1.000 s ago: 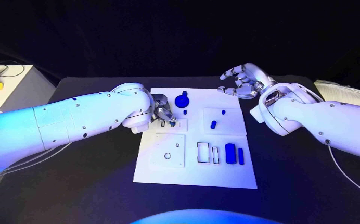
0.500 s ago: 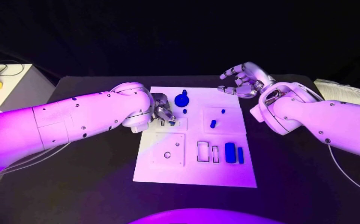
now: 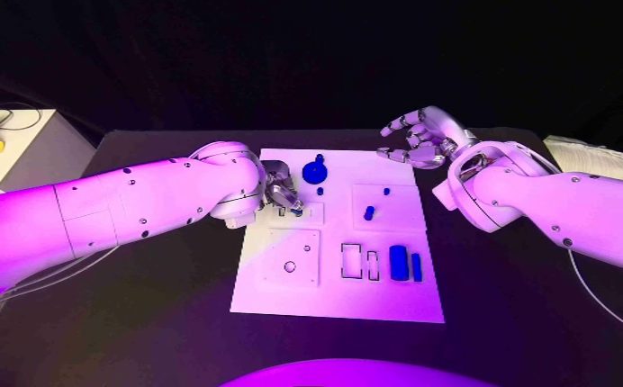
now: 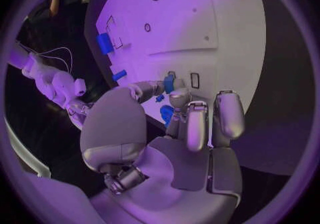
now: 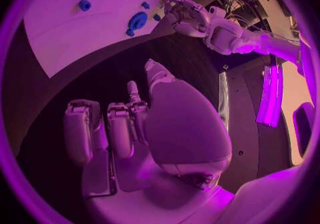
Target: Assemble the parts on the task board
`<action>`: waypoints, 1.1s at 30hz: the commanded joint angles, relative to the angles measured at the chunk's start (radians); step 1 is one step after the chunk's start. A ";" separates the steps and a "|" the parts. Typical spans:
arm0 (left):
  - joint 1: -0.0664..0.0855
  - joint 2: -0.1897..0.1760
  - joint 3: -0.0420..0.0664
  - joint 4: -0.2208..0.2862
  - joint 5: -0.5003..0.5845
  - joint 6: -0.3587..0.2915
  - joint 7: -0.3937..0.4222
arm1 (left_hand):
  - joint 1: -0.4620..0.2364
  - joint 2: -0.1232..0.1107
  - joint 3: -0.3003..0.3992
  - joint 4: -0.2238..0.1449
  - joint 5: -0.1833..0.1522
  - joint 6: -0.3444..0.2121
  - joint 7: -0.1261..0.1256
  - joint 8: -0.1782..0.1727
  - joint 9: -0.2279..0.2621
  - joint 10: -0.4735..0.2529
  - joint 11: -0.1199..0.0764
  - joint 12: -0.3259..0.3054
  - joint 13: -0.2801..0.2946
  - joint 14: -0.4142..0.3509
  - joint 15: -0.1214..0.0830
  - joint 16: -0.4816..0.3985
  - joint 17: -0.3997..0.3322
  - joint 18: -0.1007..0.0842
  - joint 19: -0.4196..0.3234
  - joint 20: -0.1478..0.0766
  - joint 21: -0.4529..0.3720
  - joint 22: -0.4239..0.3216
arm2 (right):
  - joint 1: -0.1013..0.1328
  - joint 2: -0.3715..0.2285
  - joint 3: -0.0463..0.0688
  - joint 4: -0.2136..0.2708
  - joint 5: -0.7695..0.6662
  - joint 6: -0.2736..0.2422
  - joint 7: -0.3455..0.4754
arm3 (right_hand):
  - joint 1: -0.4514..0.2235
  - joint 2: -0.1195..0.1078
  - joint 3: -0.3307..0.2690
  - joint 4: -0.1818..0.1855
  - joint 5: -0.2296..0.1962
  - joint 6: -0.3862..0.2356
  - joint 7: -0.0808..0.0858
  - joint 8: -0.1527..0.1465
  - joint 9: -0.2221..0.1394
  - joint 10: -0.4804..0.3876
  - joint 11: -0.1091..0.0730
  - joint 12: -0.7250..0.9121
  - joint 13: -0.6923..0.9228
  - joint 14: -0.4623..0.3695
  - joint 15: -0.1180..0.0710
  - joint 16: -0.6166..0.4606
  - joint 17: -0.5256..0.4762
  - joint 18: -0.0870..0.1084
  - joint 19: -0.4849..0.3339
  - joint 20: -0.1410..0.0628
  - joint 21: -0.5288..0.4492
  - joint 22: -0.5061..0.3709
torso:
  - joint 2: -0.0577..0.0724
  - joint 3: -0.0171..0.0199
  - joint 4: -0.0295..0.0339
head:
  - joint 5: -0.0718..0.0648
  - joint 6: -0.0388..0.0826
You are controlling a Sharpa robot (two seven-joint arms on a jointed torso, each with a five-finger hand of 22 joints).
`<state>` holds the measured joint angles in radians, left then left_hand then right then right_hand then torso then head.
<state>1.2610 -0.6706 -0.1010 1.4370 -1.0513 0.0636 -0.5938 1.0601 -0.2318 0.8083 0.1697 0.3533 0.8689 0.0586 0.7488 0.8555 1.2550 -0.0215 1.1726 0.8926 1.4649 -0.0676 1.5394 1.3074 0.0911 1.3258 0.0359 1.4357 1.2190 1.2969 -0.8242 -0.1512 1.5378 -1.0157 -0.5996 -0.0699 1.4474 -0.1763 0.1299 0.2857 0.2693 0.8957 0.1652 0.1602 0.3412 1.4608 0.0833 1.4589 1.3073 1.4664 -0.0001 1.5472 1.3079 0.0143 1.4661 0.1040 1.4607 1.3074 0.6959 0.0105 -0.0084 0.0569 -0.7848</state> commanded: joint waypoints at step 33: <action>-0.002 0.007 -0.001 0.000 0.018 0.054 -0.001 | -0.003 0.006 0.202 -0.203 0.014 0.013 -0.005 0.005 0.004 0.008 0.000 0.002 0.003 0.088 -0.010 0.005 0.203 -0.014 0.012 0.000 0.010 0.009 | -0.004 0.001 0.000 -0.002 -0.003 0.015 -0.001 | -0.014 -0.003 0.005 0.002 0.006 0.001 0.003 -0.005 -0.002 -0.003 0.000 -0.004 0.151 0.086 0.008 -0.003 0.186 0.015 0.049 0.006 -0.005 0.182 | -0.001 0.0015 0.0002 | -0.001 -0.005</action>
<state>1.2607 -0.6678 -0.1009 1.4345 -1.0488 0.0891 -0.5965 1.0547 -0.2371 0.8086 0.1694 0.3609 0.8690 0.0587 0.7486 0.8575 1.2549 -0.0210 1.1726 0.8954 1.4672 -0.0699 1.5393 1.3073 0.0911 1.3330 0.0360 1.4398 1.2265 1.2935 -0.8239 -0.1512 1.5356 -1.0155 -0.5972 -0.0734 1.4422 -0.1816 0.1299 0.2857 0.2693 0.8956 0.1652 0.1602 0.3412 1.4608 0.0833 1.4589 1.3077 1.4664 -0.0001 1.5472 1.3076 0.0143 1.4662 0.1040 1.4607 1.3079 0.6955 0.0121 -0.0088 0.0560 -0.7902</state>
